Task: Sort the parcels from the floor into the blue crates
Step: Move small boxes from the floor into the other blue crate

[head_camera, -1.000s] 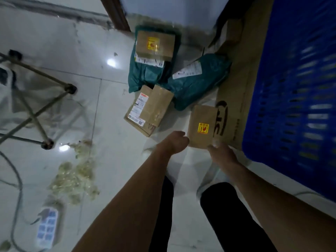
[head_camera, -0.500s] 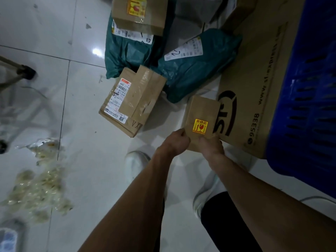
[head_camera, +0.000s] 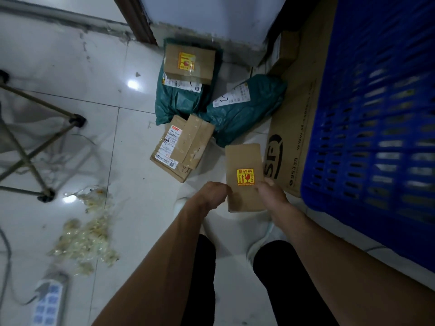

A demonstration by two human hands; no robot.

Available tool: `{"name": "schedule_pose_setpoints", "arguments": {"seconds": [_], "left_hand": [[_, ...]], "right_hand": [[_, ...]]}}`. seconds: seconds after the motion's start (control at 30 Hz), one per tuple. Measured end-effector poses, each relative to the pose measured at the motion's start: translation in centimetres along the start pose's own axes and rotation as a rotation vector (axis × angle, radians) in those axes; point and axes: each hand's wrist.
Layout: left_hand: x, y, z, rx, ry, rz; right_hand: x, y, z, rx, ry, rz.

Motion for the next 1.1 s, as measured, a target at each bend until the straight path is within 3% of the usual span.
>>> {"name": "schedule_pose_setpoints", "arguments": {"seconds": [0.3, 0.5, 0.67, 1.1], "left_hand": [[-4.2, 19.0, 3.8, -0.129, 0.241, -0.040], [-9.0, 32.3, 6.9, -0.158, 0.068, -0.140], [-12.4, 42.4, 8.3, -0.235, 0.070, -0.217], [-22.0, 56.9, 7.2, -0.322, 0.157, -0.494]], "right_hand": [[6.7, 19.1, 2.4, 0.046, 0.003, 0.045], [10.4, 31.2, 6.1, 0.105, -0.129, 0.067], [14.1, 41.0, 9.1, 0.133, -0.175, 0.168], [20.7, 53.4, 18.5, 0.096, -0.230, 0.513]]}}
Point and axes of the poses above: each hand's wrist, its own y-axis away from the middle knuckle, its own z-axis out of the back of the hand, x = y × z, and after that the axes turned 11 degrees about -y, right-handed
